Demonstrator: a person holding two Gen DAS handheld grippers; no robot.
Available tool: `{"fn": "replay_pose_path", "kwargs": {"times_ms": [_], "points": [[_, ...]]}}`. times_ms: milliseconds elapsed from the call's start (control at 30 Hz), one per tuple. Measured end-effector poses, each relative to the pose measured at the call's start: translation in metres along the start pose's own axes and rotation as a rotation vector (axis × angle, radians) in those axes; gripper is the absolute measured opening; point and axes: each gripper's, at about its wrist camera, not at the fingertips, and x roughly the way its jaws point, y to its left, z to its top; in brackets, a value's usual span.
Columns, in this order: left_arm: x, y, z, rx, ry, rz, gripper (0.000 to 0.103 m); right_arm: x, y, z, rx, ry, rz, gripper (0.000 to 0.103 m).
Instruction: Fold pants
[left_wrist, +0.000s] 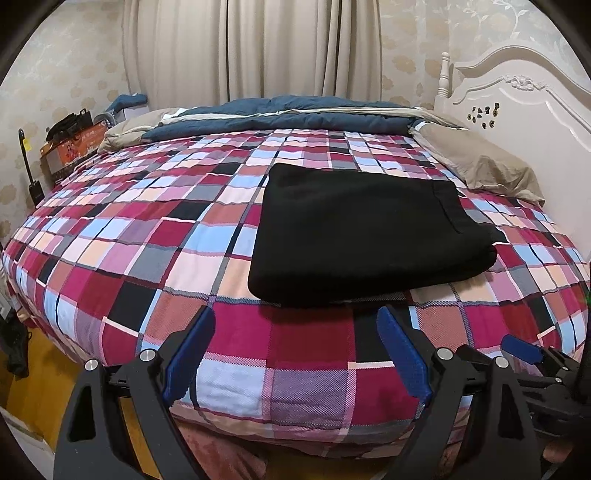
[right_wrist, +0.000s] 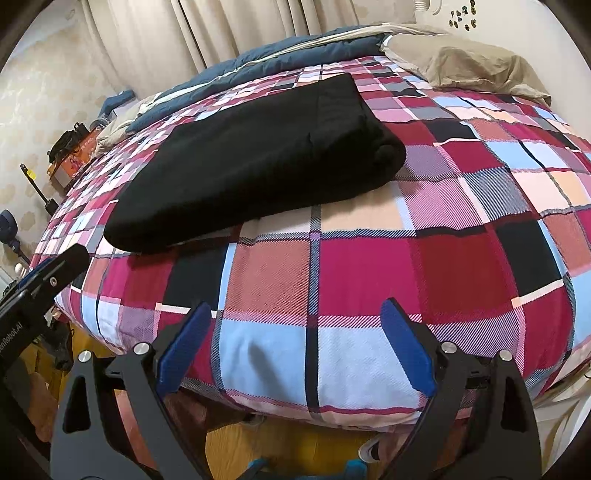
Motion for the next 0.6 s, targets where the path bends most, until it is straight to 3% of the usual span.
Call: {"fn": "replay_pose_path", "kwargs": {"times_ms": [100, 167, 267, 333, 467, 600], "points": [[-0.002, -0.001, 0.001, 0.000, -0.014, -0.015, 0.088, 0.001, -0.001, -0.001, 0.003, 0.004, 0.003, 0.093], [-0.008, -0.001, 0.004, -0.014, -0.078, -0.012, 0.088, 0.002, -0.002, -0.002, 0.004, 0.007, 0.003, 0.093], [-0.010, 0.001, 0.018, -0.027, -0.118, -0.102, 0.088, 0.006, -0.003, -0.003, 0.009, 0.009, 0.005, 0.093], [-0.005, 0.002, 0.030, -0.023, -0.125, -0.110, 0.088, 0.007, -0.004, -0.001, 0.004, 0.014, 0.008, 0.093], [0.016, 0.015, 0.055, 0.007, -0.159, -0.030, 0.088, 0.006, -0.010, 0.016, 0.020, 0.013, 0.030, 0.093], [0.062, 0.048, 0.084, 0.000, -0.104, 0.011, 0.088, 0.007, -0.024, 0.050, 0.047, -0.004, 0.034, 0.093]]}}
